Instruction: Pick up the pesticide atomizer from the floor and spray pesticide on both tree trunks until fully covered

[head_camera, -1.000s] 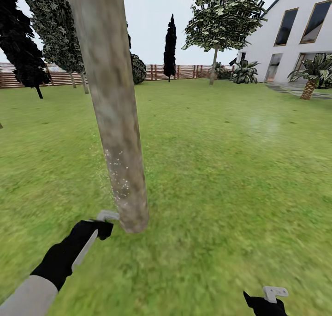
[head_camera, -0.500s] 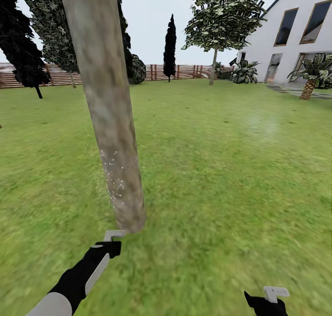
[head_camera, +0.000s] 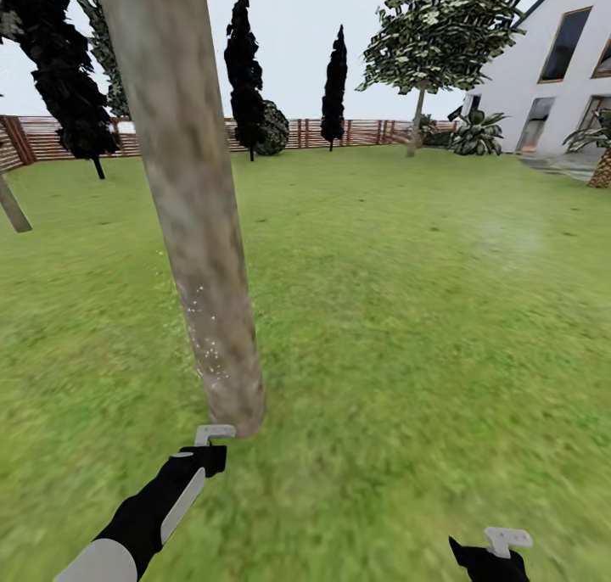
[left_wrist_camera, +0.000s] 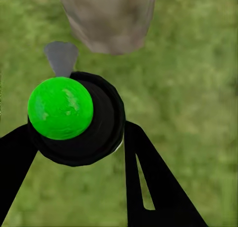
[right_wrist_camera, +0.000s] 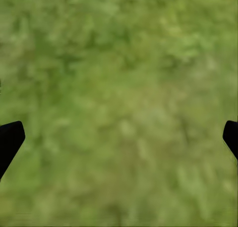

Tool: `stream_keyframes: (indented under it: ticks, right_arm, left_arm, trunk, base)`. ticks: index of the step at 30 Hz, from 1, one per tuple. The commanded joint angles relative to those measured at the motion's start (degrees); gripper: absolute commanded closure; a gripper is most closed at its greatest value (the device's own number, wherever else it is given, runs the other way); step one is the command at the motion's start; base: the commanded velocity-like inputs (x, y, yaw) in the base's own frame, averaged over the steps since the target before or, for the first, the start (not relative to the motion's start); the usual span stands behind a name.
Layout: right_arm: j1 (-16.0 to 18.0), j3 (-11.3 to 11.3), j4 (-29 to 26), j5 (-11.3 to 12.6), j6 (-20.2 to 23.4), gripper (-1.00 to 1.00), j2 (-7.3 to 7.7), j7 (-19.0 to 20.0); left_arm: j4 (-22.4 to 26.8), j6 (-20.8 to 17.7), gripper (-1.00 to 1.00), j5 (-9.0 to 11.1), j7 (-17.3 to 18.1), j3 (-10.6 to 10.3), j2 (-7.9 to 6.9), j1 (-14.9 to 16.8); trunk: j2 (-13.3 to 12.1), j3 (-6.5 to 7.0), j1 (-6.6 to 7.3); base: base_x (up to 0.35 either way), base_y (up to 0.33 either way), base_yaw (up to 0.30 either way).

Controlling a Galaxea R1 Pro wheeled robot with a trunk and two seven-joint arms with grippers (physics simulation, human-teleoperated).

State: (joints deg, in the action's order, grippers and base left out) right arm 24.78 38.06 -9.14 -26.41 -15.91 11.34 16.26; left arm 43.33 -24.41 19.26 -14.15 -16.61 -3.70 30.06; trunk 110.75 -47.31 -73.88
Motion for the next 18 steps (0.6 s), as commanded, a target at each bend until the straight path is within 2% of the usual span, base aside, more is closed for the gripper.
stream_keyframes:
  ticks: [1, 4, 11, 18]
  right_arm:
    - [0.0, 0.0, 0.0, -0.01, 0.0, -1.0, 0.0, 0.0]
    - [0.0, -0.01, 0.0, -0.01, 0.0, -1.0, 0.0, 0.02]
    - [0.0, -0.01, 0.0, -0.05, 0.0, -1.0, -0.08, 0.06]
    - [0.0, -0.01, 0.0, -0.05, 0.0, -1.0, -0.1, 0.08]
  left_arm:
    - [0.0, -0.01, 1.0, -0.02, 0.0, 0.0, 0.01, 0.0]
    - [0.0, -0.02, 1.0, -0.01, 0.0, 0.0, 0.01, 0.0]
    - [0.0, -0.02, 1.0, -0.01, 0.0, 0.0, 0.01, 0.0]
    - [0.0, -0.02, 1.0, -0.01, 0.0, -0.09, 0.02, 0.0]
  trunk:
    - [0.0, 0.0, 0.0]
    - [0.0, 0.0, 0.0]
    - [0.0, 0.0, 0.0]
    - [0.0, 0.0, 0.0]
  base:
    - [0.18, -0.228, 0.277]
    - [0.179, -0.228, 0.228]
    - [0.178, -0.228, 0.039]
    - [0.131, -0.246, 0.261]
